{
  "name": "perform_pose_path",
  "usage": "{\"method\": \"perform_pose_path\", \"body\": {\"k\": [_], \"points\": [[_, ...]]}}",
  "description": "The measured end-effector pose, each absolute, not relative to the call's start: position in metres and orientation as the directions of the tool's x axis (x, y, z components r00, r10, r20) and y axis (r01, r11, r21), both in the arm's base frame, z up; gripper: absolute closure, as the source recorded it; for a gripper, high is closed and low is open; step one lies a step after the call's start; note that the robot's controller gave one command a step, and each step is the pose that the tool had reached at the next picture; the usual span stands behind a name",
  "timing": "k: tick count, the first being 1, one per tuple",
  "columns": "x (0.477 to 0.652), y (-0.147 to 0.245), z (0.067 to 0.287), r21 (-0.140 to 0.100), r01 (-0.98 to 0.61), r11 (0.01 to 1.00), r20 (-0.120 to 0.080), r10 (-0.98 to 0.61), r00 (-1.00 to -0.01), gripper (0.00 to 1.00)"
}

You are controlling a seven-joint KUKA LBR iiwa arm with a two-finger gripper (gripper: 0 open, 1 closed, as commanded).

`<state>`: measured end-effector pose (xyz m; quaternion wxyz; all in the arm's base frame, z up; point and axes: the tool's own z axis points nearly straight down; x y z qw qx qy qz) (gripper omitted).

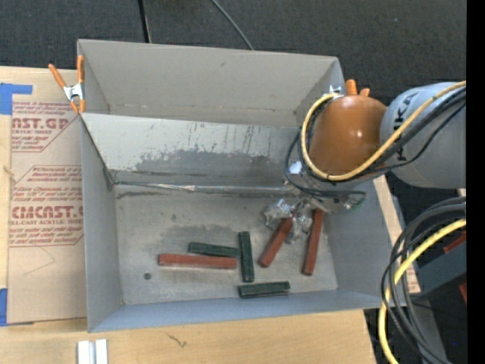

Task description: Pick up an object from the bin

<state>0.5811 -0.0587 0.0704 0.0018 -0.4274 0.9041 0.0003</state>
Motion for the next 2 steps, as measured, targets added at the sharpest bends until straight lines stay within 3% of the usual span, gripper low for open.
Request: {"method": "perform_pose_path", "body": {"k": [1,2], "points": [[0.581,-0.059,0.070,-0.001,-0.773,0.635,-0.004,-0.773,-0.635,1.00],[0.569,-0.053,0.203,-0.001,-0.784,0.621,-0.004,-0.784,-0.621,1.00]]}}
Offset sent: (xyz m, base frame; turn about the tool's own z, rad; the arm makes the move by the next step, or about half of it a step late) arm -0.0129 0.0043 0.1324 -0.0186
